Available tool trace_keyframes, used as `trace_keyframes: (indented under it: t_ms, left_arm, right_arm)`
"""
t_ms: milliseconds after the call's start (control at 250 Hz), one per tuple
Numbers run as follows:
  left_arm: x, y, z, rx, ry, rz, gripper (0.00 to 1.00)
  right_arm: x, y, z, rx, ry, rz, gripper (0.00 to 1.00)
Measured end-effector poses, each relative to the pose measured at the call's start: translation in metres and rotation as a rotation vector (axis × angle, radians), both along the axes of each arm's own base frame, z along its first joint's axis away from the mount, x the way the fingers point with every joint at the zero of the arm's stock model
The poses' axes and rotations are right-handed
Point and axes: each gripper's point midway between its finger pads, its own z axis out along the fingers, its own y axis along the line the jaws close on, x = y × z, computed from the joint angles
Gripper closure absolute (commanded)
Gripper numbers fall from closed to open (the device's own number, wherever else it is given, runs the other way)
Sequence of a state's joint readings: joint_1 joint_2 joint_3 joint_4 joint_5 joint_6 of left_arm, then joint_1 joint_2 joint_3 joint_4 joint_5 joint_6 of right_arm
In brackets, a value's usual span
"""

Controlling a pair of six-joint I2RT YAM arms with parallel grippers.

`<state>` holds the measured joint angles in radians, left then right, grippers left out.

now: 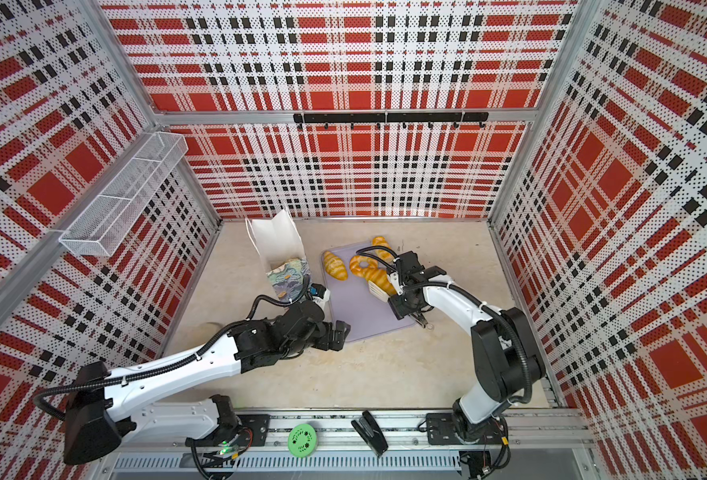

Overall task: Place the fake bread into the paper bag
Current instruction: 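Close the tongs around the large striped croissant with the right gripper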

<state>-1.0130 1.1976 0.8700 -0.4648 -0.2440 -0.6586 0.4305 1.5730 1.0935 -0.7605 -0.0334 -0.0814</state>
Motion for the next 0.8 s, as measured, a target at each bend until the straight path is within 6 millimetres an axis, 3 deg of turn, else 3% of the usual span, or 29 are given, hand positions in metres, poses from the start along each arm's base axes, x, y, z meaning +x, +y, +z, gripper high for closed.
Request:
trace_keyframes:
  t_ms: [304, 536, 796]
  left_arm:
    - [-0.002, 0.002, -0.005, -0.004, 0.006, 0.002, 0.01]
    - [-0.002, 0.001, -0.002, -0.019, -0.001, 0.003, 0.01]
    - [-0.007, 0.001, -0.002, -0.034, 0.000, 0.006, 0.01]
  right_arm:
    - [-0.020, 0.004, 0.024, 0.083, -0.012, -0.002, 0.33]
    - [-0.015, -0.016, 0.019, -0.032, -0.042, -0.037, 0.30]
    - [-0.008, -0.016, -0.006, -0.092, -0.008, 0.024, 0.29]
